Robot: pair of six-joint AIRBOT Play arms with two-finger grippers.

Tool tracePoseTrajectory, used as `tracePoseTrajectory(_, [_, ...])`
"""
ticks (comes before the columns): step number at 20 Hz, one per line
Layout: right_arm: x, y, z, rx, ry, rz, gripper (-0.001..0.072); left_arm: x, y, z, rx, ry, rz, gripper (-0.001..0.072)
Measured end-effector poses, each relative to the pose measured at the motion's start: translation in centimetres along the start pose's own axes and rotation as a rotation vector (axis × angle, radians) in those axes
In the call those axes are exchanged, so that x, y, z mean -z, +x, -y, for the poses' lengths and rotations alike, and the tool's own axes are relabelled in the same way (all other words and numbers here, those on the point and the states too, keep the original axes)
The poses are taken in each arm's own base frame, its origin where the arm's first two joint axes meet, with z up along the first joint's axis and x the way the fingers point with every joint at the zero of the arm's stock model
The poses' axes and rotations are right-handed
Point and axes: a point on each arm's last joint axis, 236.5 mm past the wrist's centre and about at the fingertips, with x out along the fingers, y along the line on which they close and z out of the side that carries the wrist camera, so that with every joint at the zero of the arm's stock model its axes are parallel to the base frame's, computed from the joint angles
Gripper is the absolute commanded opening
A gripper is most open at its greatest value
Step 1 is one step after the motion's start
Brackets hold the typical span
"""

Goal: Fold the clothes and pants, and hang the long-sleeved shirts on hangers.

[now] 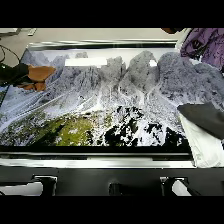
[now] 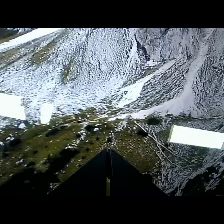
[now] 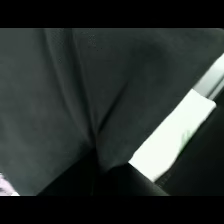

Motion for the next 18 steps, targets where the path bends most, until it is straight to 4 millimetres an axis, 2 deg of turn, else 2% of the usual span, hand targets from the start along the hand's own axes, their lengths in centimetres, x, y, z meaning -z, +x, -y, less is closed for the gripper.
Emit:
tracePoseTrajectory(4, [3.7, 2.7, 2.9, 0.105, 0.000, -0.046, 0.0031, 0.0, 0.0, 0.0, 0.000, 0.018, 0.000, 0.0020])
tracePoseTrajectory(8, [5.8, 5.0, 4.6, 0.176, -0.005, -0.078, 0.0031, 0.0, 0.0, 0.0, 0.000, 0.022, 0.001, 0.0020])
tracePoseTrajectory(12, [7.2, 6.2, 5.4, 0.212, -0.002, -0.104, 0.0032, 0.0, 0.0, 0.0, 0.000, 0.025, 0.001, 0.0020])
tracePoseTrajectory(18, [7.9, 6.8, 6.3, 0.251, -0.007, -0.120, 0.0032, 0.0, 0.0, 0.0, 0.000, 0.025, 0.001, 0.0020])
